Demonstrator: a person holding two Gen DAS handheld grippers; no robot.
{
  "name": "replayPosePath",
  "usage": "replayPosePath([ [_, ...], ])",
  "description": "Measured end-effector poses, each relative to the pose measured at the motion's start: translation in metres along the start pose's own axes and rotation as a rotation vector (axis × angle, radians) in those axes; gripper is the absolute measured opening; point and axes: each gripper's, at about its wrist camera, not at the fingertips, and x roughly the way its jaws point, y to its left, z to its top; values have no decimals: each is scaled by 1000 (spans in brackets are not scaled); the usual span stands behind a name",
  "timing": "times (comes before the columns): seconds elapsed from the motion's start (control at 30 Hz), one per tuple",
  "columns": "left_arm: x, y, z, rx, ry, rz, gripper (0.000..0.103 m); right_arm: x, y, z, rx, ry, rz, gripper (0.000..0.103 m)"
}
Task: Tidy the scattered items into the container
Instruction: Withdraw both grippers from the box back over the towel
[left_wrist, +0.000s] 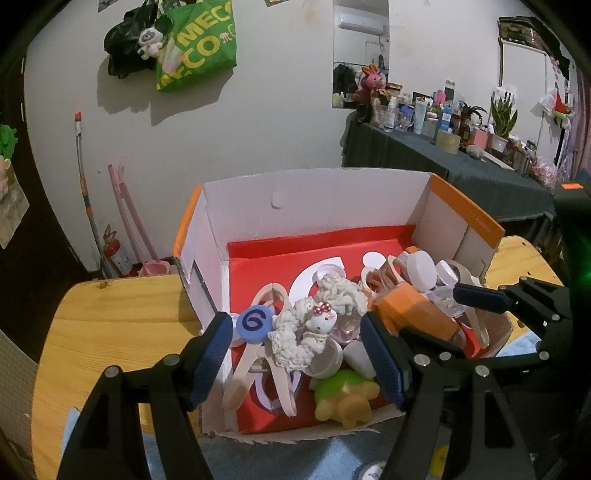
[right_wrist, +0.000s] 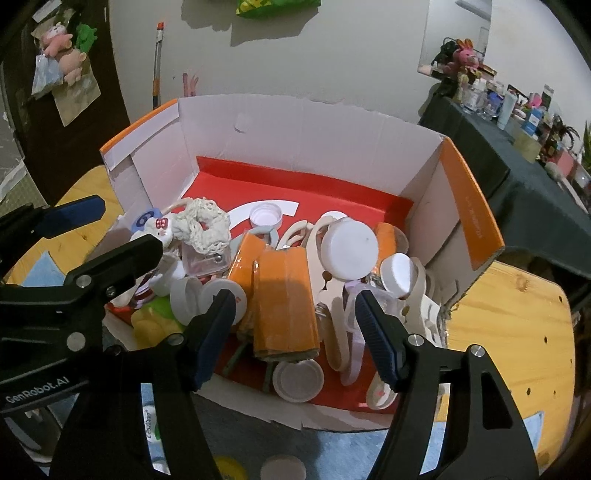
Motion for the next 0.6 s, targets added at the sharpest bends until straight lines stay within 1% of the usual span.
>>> replayPosePath([
  [0.27, -28, -1, 4, 6, -38, 4, 75, -25, 3, 2, 2, -40, 6, 66],
  [0.37, -42, -2, 5, 7, -59, 6, 80, -36, 5, 2, 1, -56, 8, 66],
  [0.6, -79, -5, 3, 18, -104, 6, 80, -66, 13, -2, -1, -96, 8, 66],
])
